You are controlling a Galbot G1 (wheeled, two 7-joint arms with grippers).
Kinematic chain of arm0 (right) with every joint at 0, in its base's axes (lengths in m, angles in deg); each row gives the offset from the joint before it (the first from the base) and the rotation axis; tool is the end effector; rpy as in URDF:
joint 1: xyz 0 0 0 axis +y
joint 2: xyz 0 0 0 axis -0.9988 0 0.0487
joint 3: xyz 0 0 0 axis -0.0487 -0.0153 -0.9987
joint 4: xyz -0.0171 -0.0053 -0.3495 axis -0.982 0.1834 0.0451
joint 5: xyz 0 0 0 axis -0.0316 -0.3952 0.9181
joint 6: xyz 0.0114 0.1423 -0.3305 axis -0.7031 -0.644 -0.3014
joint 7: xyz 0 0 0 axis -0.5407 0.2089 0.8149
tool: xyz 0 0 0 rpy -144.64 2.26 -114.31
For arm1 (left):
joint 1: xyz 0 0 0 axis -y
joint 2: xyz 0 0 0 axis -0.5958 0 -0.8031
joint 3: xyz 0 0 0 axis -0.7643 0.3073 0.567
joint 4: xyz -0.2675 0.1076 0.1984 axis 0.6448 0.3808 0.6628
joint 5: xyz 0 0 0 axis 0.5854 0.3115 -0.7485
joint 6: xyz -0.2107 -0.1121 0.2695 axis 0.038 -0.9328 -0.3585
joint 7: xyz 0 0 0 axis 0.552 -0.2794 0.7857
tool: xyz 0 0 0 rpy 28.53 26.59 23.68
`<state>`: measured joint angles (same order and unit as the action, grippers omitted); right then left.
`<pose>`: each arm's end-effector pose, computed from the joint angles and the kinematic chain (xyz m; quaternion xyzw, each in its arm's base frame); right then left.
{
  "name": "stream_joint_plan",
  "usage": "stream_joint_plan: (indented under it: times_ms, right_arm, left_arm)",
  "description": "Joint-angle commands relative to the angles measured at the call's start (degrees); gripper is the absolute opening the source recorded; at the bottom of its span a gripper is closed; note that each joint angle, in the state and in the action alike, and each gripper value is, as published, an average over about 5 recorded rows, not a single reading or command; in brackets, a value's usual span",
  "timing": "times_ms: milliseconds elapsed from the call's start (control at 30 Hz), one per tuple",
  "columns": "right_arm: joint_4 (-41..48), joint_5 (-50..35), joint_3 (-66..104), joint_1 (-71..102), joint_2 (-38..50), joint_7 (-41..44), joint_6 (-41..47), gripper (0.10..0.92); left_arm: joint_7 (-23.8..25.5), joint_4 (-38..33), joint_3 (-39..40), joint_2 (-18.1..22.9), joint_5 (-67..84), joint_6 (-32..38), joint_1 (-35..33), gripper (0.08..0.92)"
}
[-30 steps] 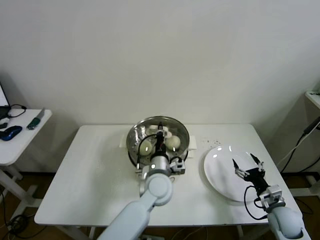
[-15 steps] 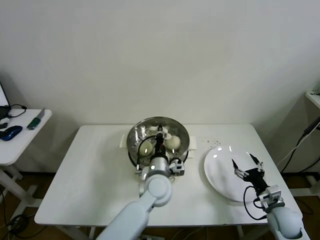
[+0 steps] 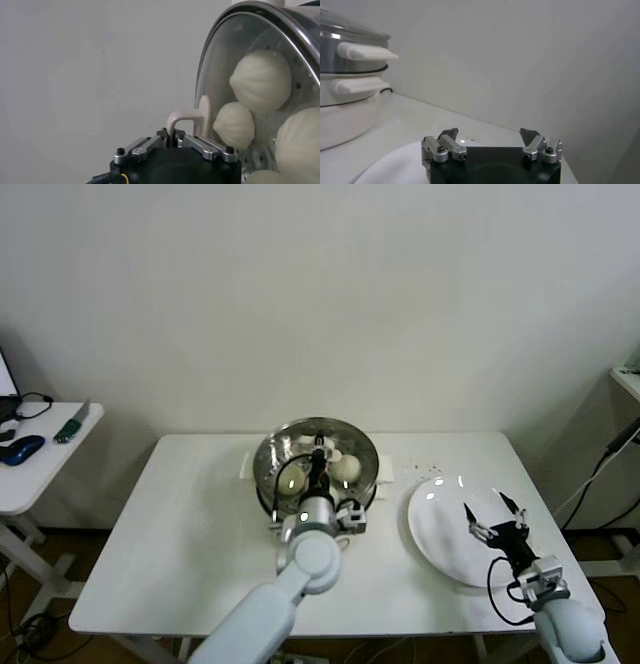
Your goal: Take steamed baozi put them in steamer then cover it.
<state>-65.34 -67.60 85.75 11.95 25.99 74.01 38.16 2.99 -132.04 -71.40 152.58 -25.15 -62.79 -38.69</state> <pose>0.2711 -0.1937 -0.3760 0.0698 -0.9854 0.1324 0.0811 0.3510 -0.1833 -0.2870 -0.0029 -0.7041 -0.7101 0.0056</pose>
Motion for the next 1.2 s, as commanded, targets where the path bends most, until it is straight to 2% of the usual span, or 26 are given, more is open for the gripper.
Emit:
stream_joint_plan:
  times_ms: [33, 167, 267, 567, 900, 1000, 1100, 1200]
  right_arm:
    - [-0.1, 0.2, 0.1, 0.1, -0.2, 0.2, -0.1, 0.823]
    - [-0.2, 0.2, 0.1, 0.0, -0.3, 0.5, 0.1, 0.823]
    - [-0.2, -0.3, 0.1, 0.0, -0.3, 1.1, 0.5, 0.823]
    - [-1.0, -2.7, 0.8, -0.1, -0.3, 1.6, 4.5, 0.823]
    - [-1.1, -2.4, 1.0, 0.0, -0.1, 1.6, 5.4, 0.823]
    - [-1.1, -2.4, 1.0, 0.0, -0.2, 1.7, 5.2, 0.823]
    - [-1.4, -2.5, 1.1, 0.2, -0.3, 1.9, 4.8, 0.823]
    - [-1.6, -2.7, 1.3, 0.4, -0.5, 2.1, 4.4, 0.823]
  left_arm:
    - [-1.6, 0.2, 0.1, 0.0, 1.6, -2.8, -0.1, 0.153]
    - [-1.9, -1.6, 0.2, -1.0, 3.0, -2.8, -0.4, 0.162]
    - [-1.4, -4.0, 0.3, -2.4, 3.7, -2.8, -0.9, 0.218]
    - [-0.6, -12.1, -0.3, -6.1, 5.9, -2.8, -3.3, 0.478]
    - [-0.5, -23.0, -3.2, -12.3, 9.3, -2.8, -10.8, 0.760]
    - [-3.3, -26.1, -5.2, -14.2, 13.5, -2.8, -12.9, 0.809]
    - [-9.0, -29.2, -9.1, -16.1, 22.9, -2.3, -15.6, 0.821]
    - [-15.3, -32.2, -15.2, -17.4, 33.4, 1.6, -19.5, 0.822]
